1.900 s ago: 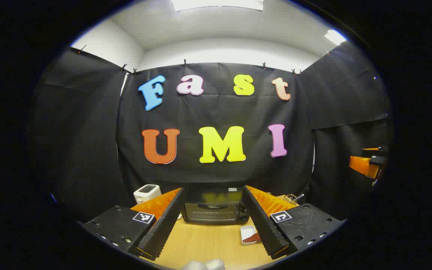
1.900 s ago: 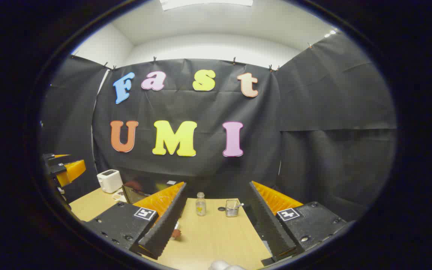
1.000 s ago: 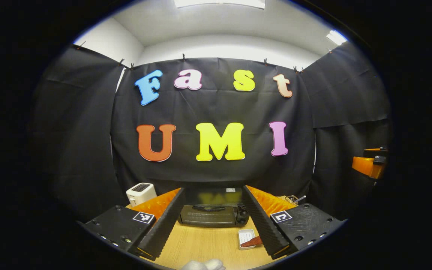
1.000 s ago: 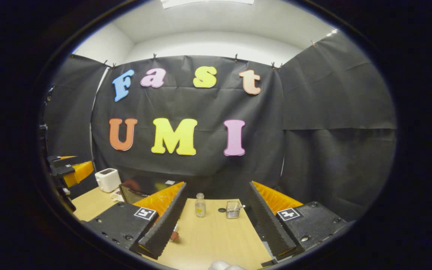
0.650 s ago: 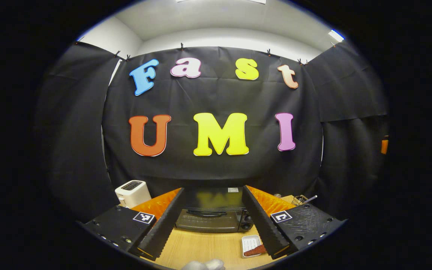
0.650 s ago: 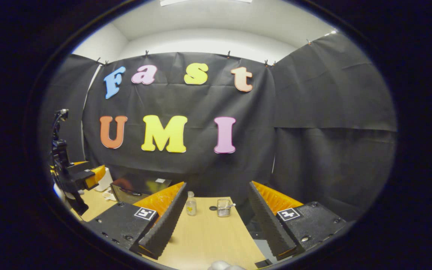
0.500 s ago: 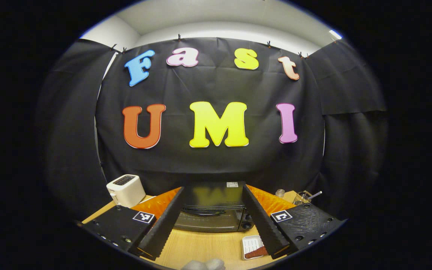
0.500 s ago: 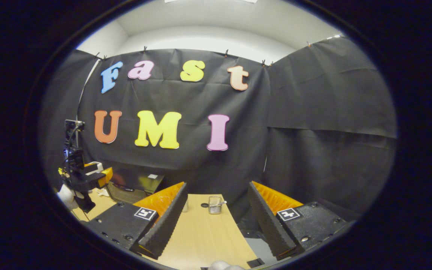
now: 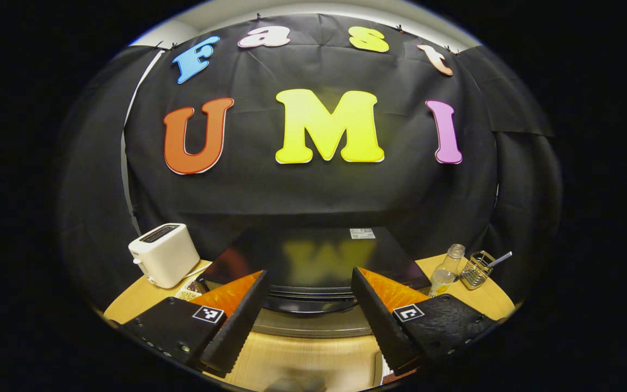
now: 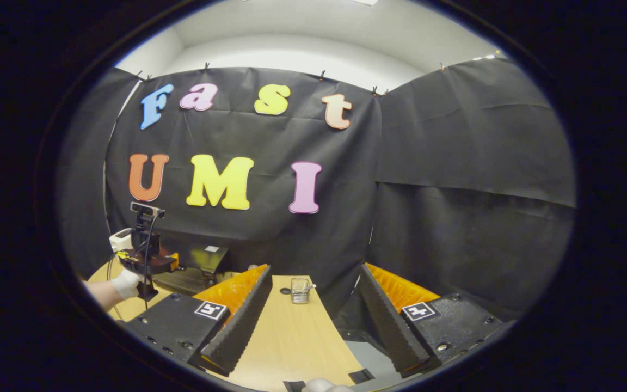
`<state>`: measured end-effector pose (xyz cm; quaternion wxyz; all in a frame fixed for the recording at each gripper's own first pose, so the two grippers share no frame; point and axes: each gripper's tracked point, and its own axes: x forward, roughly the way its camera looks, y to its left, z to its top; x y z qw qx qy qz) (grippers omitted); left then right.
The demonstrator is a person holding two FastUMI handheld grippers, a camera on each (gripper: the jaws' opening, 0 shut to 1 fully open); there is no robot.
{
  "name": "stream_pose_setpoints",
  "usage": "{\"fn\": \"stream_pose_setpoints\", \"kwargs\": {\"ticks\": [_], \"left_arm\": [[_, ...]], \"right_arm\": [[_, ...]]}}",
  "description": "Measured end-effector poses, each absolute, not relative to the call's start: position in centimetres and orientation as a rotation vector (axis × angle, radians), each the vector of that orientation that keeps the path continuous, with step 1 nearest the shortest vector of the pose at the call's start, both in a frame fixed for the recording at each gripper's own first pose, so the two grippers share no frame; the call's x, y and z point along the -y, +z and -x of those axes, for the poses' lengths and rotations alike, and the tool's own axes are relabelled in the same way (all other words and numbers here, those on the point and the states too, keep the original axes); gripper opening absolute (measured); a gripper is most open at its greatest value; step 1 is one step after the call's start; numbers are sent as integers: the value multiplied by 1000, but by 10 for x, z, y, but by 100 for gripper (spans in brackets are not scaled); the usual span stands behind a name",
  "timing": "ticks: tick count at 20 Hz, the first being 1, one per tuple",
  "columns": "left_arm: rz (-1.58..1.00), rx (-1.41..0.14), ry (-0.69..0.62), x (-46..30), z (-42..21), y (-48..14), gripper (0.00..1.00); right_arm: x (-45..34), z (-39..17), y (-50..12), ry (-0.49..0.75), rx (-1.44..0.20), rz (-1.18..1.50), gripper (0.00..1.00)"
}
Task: Open the electric oven with the left hand, put the food in, and close the electric oven.
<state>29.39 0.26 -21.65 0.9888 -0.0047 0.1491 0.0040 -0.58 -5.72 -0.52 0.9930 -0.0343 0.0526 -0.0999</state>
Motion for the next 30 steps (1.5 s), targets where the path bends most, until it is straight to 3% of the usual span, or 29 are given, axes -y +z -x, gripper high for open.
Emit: {"fn": "stream_pose_setpoints", "kwargs": {"ticks": [7, 9, 10, 13, 21, 30], "left_arm": [[-34, -348, -31, -12, -310, -246, 98], [-26, -360, -40, -11, -310, -251, 90], [-24, -373, -39, -11, -306, -252, 95], [-21, -389, -42, -12, -298, -251, 95], [-20, -404, -96, -13, -225, -277, 95], [-13, -522, -95, -20, -155, -356, 96]], "right_arm": [[63, 9, -20, -213, -158, 33, 100], [60, 9, -19, -210, -159, 29, 100], [59, 11, -18, -209, -156, 31, 100], [53, 14, -16, -204, -149, 38, 100], [30, 11, -29, -148, -167, 6, 100], [11, 8, -46, -85, -190, 27, 100]]}}
